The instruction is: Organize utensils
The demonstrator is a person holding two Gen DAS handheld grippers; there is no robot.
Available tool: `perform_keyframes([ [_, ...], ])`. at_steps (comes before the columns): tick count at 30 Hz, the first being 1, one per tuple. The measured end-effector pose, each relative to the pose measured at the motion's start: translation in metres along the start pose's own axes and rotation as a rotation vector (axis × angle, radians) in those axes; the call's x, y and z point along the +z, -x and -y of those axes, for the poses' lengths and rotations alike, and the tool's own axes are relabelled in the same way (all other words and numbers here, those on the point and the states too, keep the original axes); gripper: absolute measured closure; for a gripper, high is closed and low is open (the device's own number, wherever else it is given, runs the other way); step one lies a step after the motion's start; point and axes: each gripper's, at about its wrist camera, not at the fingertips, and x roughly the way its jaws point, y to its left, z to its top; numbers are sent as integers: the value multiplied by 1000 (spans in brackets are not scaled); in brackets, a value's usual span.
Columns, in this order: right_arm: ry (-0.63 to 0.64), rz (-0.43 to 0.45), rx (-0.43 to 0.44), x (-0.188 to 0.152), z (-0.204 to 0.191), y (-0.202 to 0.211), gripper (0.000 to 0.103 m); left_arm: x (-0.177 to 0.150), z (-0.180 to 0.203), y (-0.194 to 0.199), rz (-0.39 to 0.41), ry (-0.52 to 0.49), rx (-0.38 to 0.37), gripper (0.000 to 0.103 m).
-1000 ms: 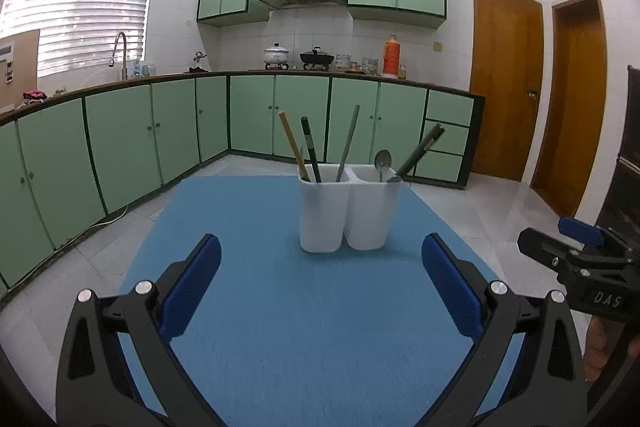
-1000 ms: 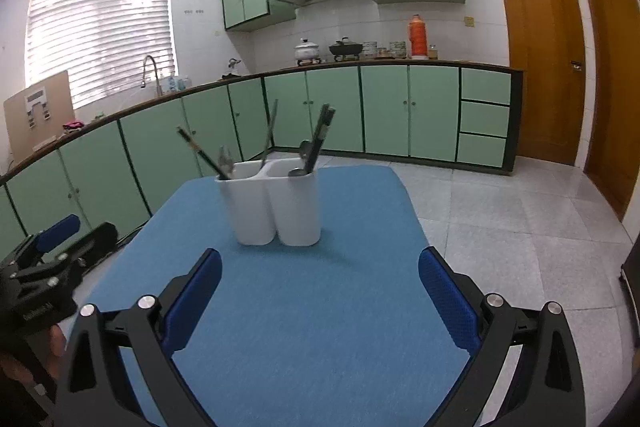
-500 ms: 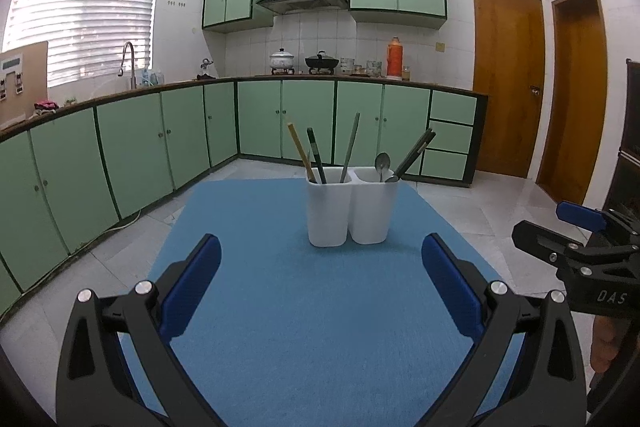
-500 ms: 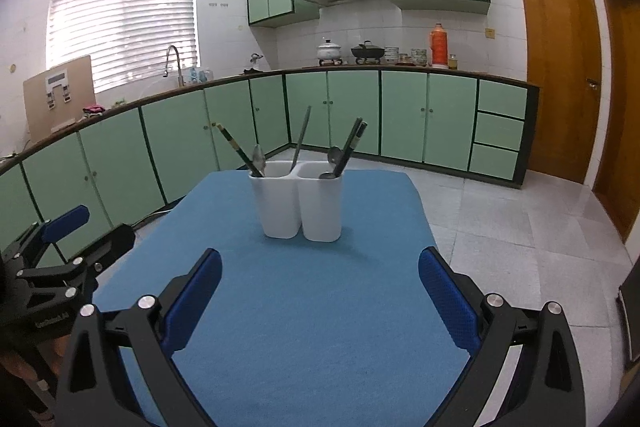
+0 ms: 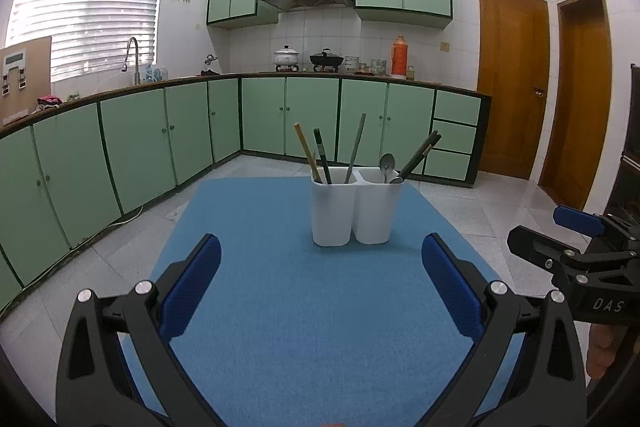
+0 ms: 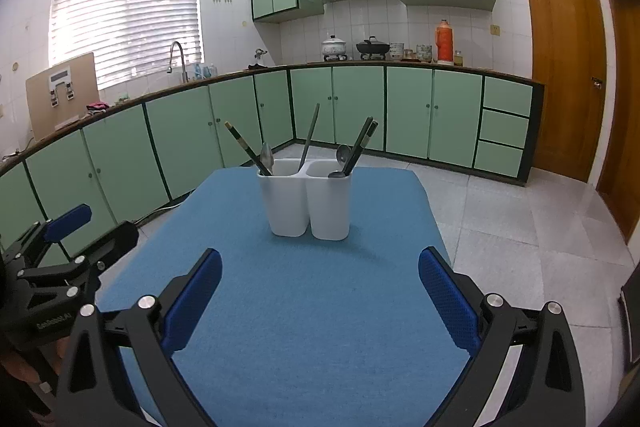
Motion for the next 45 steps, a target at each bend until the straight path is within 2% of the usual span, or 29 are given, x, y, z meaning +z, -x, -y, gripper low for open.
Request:
perform_keyframes([
  [45, 1, 6, 8, 2, -1, 2, 6, 0, 0, 3, 7, -7, -2, 6],
])
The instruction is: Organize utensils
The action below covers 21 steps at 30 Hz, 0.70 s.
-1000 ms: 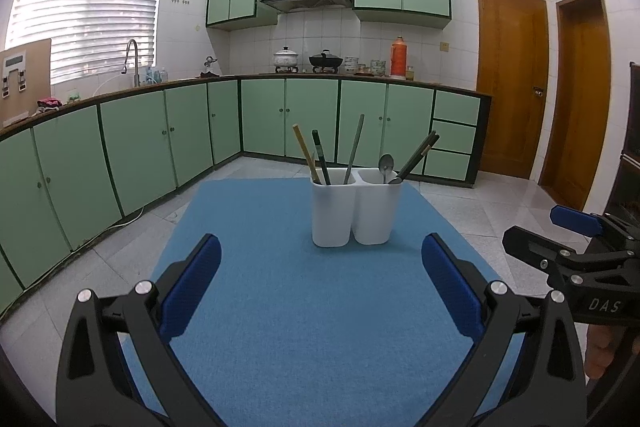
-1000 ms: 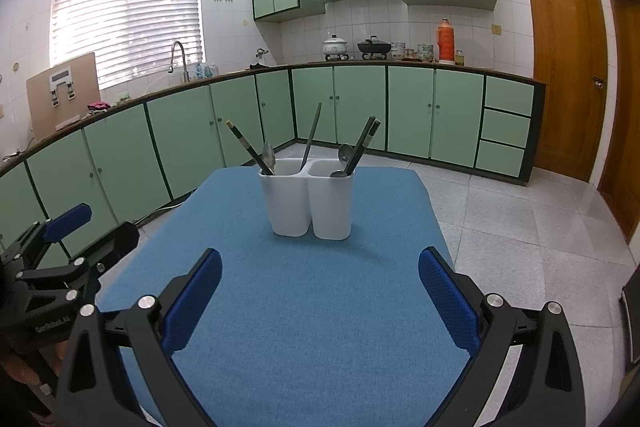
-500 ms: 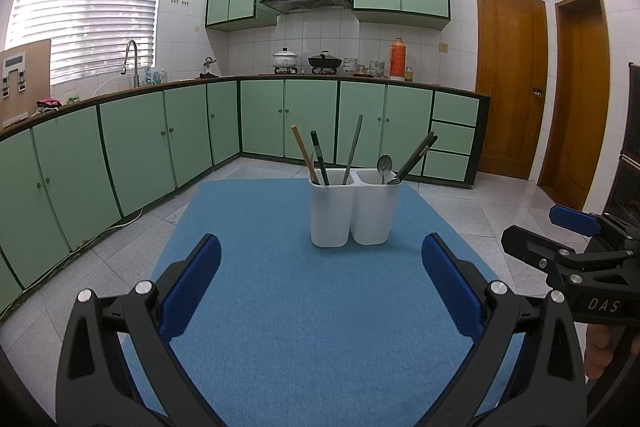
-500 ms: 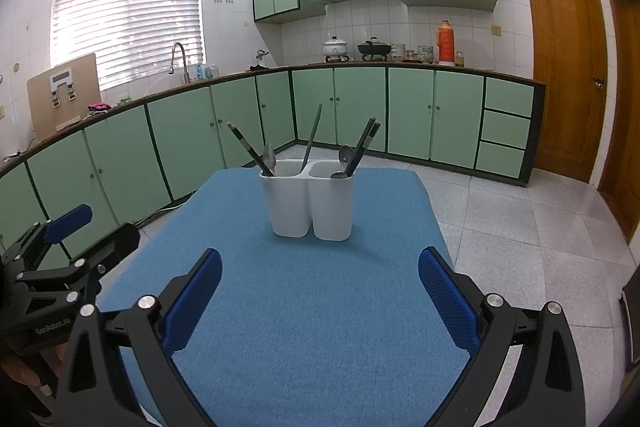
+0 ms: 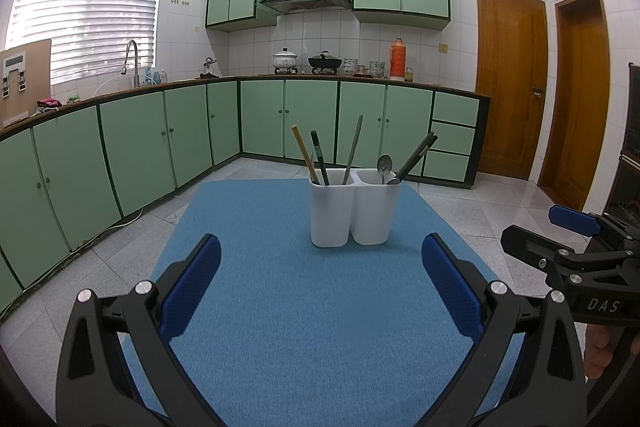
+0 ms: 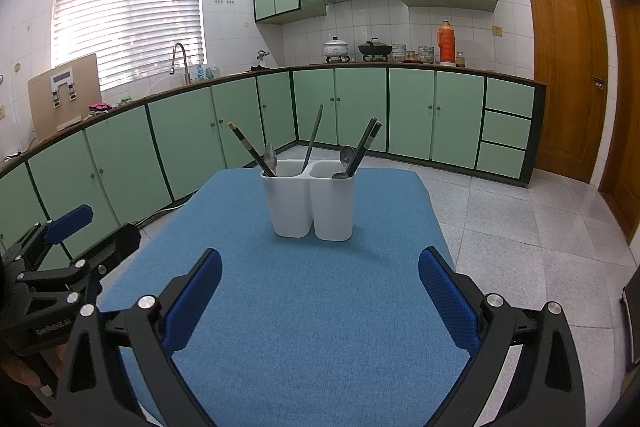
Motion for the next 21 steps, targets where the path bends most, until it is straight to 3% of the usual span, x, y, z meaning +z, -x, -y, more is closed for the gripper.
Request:
perform_keyframes([
  [21, 0, 0, 0, 0, 0, 0, 6, -3, 1, 1, -4, 3, -1, 6],
])
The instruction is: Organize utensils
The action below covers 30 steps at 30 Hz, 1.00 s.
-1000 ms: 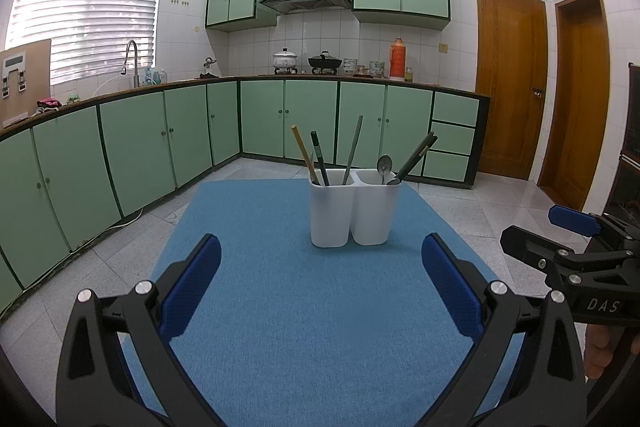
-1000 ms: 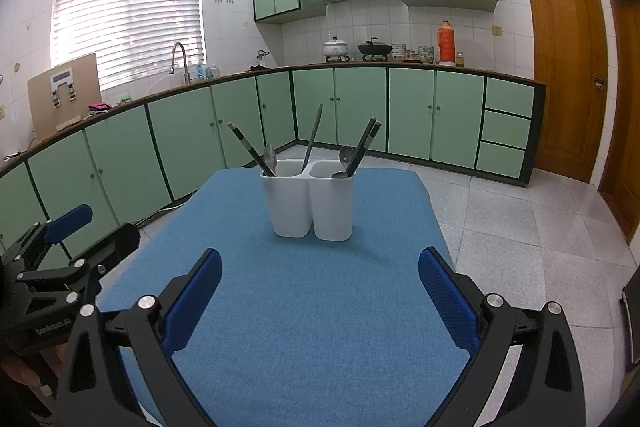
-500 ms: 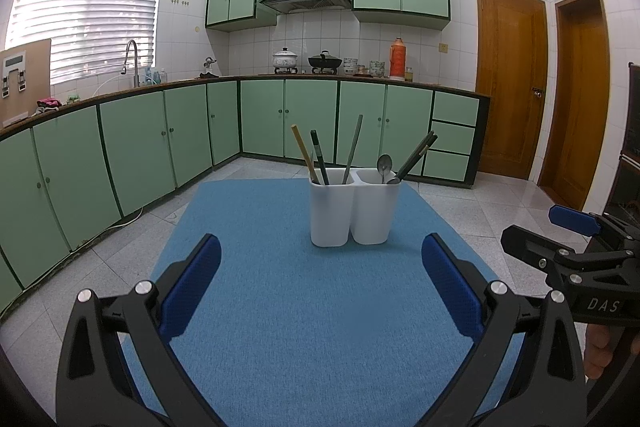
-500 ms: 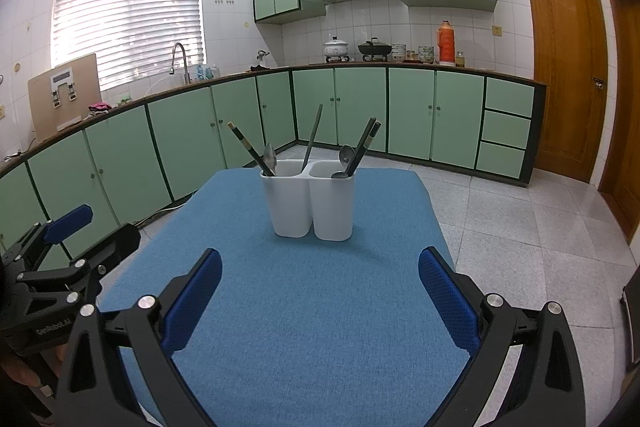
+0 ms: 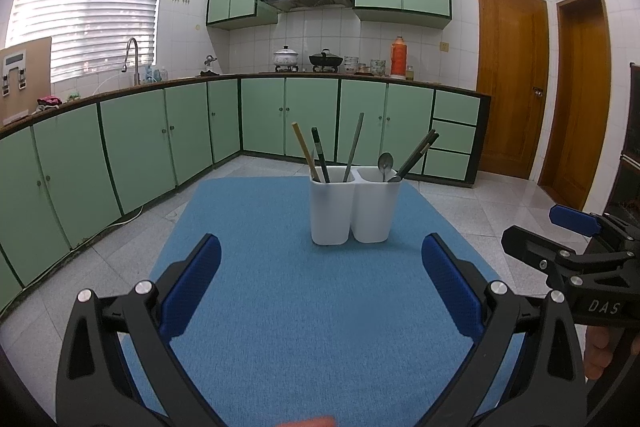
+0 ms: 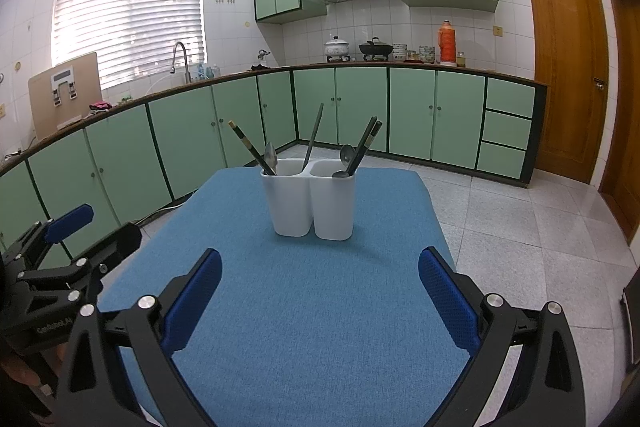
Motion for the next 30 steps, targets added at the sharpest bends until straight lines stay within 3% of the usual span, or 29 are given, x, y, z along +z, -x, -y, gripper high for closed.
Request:
perform_keyframes([
  [30, 1, -1, -1, -1, -1, -1, 6, 5, 0, 0, -1, 7, 0, 6],
])
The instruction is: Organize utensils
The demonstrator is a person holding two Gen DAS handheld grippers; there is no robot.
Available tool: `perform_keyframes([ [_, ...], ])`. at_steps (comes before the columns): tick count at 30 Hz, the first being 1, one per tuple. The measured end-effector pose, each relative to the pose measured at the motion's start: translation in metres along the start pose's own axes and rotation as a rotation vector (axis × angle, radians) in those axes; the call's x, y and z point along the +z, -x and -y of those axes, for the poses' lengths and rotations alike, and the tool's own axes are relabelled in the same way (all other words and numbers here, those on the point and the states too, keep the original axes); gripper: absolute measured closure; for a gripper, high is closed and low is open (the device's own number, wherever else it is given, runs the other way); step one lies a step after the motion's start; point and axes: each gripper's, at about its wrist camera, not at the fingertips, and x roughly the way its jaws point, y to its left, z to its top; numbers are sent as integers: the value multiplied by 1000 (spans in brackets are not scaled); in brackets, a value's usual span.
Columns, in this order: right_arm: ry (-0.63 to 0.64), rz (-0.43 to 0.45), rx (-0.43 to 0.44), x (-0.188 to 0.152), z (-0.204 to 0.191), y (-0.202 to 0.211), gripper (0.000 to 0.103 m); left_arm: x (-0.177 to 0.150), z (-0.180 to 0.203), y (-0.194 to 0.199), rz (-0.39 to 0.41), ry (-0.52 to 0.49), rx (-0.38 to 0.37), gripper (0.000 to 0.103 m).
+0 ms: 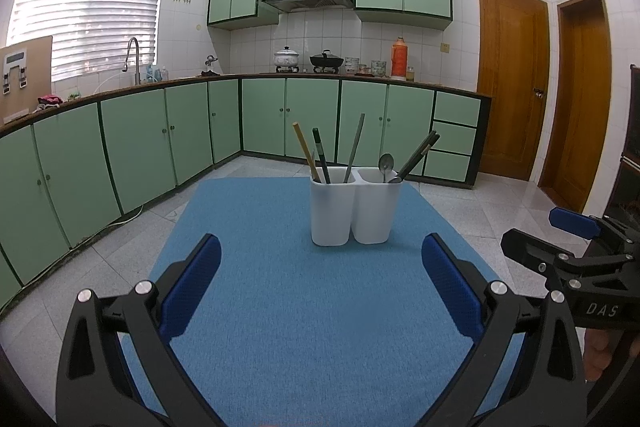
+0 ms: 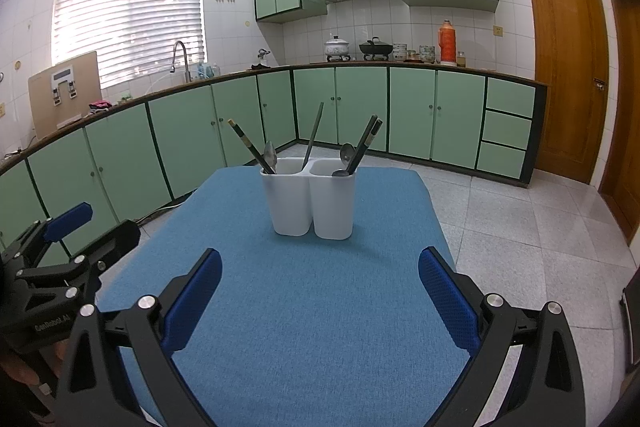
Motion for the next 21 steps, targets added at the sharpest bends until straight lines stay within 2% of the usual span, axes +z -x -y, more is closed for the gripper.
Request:
perform_keyframes([
  [21, 0, -1, 0, 0, 0, -1, 6, 1, 0, -1, -1, 4, 2, 6],
])
